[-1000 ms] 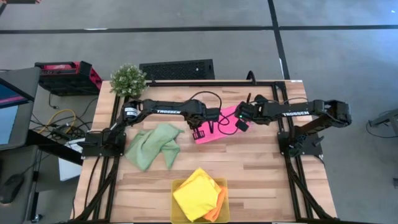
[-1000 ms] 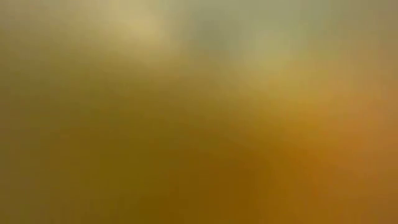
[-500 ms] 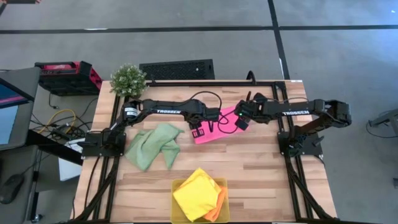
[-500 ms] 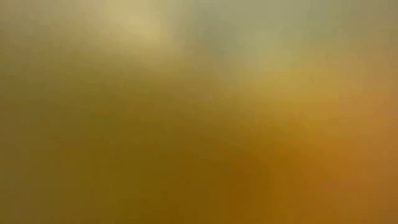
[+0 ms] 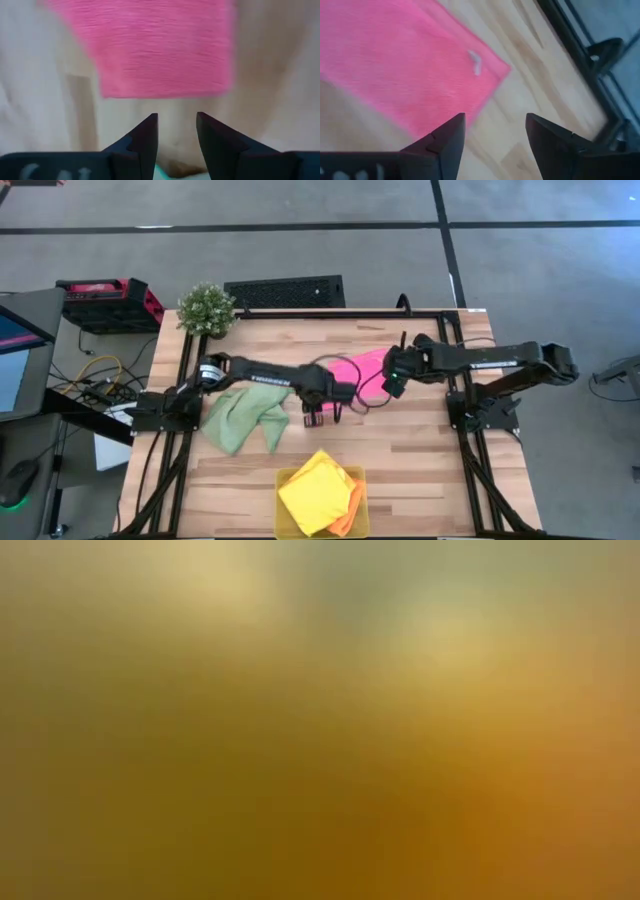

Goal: Fold microfiber towels
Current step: Fold the pink microfiber cloth

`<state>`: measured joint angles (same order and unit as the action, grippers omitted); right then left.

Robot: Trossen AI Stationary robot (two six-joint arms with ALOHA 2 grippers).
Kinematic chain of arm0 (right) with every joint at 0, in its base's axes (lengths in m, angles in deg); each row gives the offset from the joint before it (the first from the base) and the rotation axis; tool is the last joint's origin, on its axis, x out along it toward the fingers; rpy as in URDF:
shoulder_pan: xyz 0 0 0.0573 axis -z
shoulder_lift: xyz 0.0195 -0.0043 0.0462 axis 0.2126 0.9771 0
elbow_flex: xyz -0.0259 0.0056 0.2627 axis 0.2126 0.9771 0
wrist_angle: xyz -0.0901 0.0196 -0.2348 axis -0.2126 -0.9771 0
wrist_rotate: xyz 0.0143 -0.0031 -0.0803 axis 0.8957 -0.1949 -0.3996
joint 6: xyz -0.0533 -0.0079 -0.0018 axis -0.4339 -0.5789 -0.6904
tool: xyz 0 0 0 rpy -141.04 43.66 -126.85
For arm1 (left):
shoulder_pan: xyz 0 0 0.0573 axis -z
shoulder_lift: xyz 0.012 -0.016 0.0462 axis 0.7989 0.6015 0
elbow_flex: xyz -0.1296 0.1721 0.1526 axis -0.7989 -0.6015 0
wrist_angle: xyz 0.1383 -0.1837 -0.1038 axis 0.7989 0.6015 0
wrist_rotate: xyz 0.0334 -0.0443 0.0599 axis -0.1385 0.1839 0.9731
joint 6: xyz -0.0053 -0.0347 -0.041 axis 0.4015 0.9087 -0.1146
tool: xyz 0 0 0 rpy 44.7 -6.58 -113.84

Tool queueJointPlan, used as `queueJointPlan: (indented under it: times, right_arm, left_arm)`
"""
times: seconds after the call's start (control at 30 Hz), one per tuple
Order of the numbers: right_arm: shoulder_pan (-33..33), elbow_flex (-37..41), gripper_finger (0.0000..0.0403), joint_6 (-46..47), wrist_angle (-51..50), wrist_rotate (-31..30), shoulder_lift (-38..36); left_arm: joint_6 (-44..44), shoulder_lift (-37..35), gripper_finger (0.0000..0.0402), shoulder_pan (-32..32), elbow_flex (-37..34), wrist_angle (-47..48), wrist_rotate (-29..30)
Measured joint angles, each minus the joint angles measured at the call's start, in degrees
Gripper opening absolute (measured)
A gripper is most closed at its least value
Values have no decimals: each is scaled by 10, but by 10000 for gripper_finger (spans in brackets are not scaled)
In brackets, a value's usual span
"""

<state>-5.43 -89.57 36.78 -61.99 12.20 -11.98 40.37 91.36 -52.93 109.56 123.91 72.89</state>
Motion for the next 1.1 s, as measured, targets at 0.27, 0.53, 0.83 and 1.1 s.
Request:
queueJointPlan:
  times: [0.27,0.53,0.83,1.1]
  right_arm:
    - [-99,0,233,55,-2,6,-69]
    - [-186,0,233,63,-2,6,-79]
    - [-234,0,233,63,2,4,-78]
    - [-237,0,233,63,2,2,-78]
  left_arm:
    - [-47,-1,127,73,0,-61,3]
    - [-37,-1,127,79,-3,-112,19]
    - [-19,-1,127,45,-68,-179,39]
    - [13,-1,127,36,-118,-218,47]
